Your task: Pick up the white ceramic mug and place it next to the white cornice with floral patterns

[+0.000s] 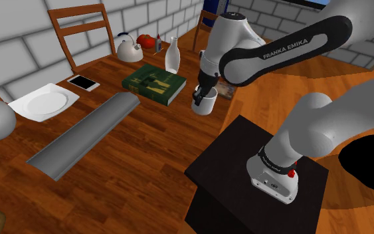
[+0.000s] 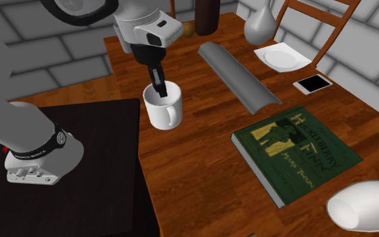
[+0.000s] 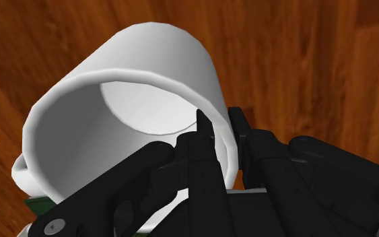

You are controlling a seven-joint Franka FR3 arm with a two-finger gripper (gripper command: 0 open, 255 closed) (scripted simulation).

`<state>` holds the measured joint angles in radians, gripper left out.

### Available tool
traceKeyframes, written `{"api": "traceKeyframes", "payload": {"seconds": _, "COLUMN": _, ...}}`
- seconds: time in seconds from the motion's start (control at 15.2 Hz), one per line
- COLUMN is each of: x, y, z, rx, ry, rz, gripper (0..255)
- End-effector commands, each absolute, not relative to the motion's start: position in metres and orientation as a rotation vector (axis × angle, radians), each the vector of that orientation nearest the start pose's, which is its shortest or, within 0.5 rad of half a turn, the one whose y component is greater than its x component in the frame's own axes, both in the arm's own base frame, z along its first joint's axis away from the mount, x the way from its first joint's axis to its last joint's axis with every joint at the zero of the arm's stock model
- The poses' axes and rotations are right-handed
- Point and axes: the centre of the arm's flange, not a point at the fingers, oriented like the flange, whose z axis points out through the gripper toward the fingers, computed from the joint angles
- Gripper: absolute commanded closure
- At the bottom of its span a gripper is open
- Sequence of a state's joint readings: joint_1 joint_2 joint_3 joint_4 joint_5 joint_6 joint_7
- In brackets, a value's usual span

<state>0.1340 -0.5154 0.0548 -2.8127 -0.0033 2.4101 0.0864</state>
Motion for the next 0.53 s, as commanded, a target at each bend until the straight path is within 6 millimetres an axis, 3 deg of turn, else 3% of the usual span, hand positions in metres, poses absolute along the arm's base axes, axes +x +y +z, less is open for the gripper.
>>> {"api": "traceKeyframes", "payload": {"seconds": 0.0, "x": 0.351, "y": 0.065, "z": 0.368, "rx": -3.146, "ry": -0.156, "rz": -0.181, "gripper": 255}}
{"api": "traceKeyframes", "payload": {"seconds": 0.46, "x": 0.435, "y": 0.104, "z": 0.369, "rx": -3.146, "ry": -0.156, "rz": -0.181, "gripper": 255}}
